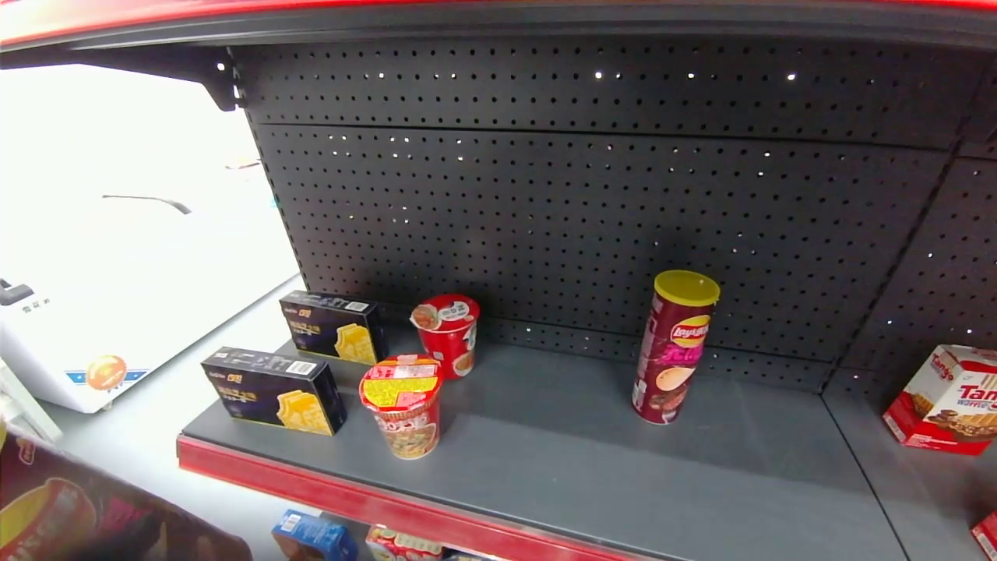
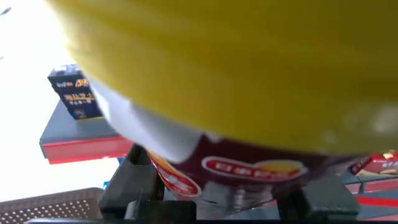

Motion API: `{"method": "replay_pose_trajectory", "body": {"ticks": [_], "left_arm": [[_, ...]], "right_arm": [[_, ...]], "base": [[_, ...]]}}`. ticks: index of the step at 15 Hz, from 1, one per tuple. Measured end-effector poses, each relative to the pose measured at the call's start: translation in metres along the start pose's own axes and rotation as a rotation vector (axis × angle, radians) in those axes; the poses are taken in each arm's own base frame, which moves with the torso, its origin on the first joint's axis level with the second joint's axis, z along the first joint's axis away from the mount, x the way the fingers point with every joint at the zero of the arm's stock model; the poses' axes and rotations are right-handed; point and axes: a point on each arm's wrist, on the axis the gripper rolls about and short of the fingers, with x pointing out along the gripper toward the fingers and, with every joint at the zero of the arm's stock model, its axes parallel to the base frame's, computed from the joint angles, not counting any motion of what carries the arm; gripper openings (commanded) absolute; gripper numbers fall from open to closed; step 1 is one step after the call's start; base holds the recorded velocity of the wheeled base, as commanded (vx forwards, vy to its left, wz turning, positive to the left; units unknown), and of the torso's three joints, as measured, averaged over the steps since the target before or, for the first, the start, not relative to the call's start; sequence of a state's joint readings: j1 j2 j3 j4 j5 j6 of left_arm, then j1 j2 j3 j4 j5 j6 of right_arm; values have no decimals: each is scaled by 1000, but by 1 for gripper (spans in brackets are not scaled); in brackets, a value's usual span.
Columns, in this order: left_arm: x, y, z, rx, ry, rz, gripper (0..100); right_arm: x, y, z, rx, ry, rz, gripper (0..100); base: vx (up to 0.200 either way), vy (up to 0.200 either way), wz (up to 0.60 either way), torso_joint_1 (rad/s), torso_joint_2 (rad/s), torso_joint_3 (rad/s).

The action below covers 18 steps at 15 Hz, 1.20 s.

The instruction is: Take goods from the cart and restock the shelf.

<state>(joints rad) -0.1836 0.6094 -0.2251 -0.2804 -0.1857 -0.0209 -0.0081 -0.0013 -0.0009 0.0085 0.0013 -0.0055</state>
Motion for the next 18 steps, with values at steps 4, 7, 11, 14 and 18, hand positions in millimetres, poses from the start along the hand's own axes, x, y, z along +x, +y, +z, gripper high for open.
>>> {"method": "replay_pose_trajectory", "body": {"ticks": [4,7,11,14,18], "left_arm": [[-4,-1,18,26,81,-3,0],[-6,-1,25,28,67,22,0],[-7,-1,23,23,90,23,0],[-9,-1,13,19,113,26,0],[-17,-3,27,37,26,34,0]], "right_arm": [[0,0,0,-1,-1,0,100],[0,0,0,-4,-1,0,100],[0,0,0,-7,-2,1,100],[0,1,0,-22,-4,21,100],[0,1,1,-55,-6,69,100]], "base": [[0,0,0,0,0,0],[0,0,-600,4,1,2],[0,0,-300,-2,1,1],[0,0,0,0,0,0],[0,0,0,0,0,0]]}}
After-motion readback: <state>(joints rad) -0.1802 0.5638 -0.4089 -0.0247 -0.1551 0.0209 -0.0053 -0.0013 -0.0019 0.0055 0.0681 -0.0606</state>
